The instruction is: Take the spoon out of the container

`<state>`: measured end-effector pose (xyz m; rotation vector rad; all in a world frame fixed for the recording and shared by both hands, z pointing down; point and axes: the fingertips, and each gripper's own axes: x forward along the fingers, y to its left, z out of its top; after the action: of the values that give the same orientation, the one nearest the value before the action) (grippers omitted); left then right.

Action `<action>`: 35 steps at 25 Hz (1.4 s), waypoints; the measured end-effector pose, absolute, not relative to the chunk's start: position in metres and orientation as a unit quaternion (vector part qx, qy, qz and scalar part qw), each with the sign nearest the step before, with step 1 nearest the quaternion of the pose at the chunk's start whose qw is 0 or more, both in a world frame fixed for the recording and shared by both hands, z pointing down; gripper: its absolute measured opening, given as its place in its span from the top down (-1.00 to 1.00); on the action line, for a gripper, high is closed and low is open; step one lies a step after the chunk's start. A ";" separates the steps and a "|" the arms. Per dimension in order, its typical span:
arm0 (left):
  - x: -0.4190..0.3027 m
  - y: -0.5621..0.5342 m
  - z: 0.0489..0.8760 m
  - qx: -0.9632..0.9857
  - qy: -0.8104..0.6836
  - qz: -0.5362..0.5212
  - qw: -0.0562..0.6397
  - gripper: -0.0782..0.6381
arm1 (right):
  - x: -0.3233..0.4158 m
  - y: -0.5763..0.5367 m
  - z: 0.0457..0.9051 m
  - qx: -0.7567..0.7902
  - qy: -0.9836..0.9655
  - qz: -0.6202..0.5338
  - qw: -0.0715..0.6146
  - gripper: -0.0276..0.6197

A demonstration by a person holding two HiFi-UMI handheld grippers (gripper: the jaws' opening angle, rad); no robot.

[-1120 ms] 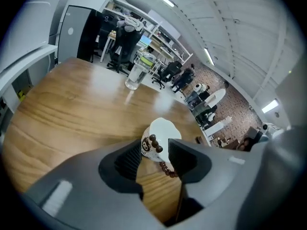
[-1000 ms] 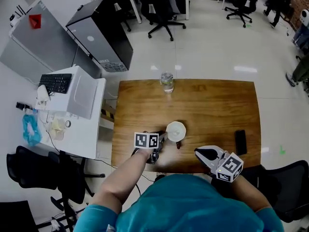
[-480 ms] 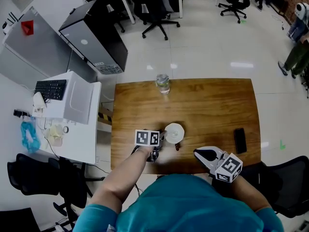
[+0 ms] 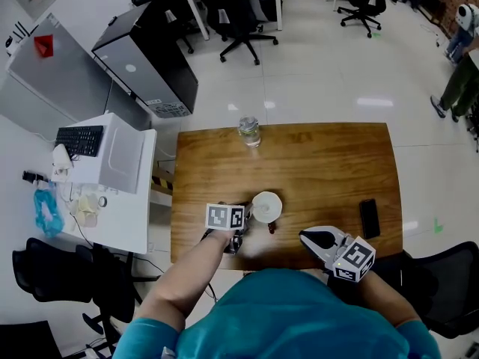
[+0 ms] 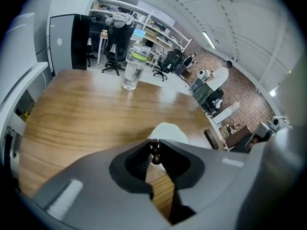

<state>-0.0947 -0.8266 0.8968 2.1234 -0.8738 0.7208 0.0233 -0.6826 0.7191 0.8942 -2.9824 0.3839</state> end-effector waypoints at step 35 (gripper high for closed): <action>-0.311 -0.428 0.661 0.881 -0.255 0.037 0.396 0.64 | -0.119 -0.371 0.592 0.285 -0.957 0.051 0.005 0.91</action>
<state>-0.3108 -0.4285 0.6611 2.2329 -0.6471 0.0936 -0.1192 -0.3708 0.5924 0.8934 -2.9979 0.1605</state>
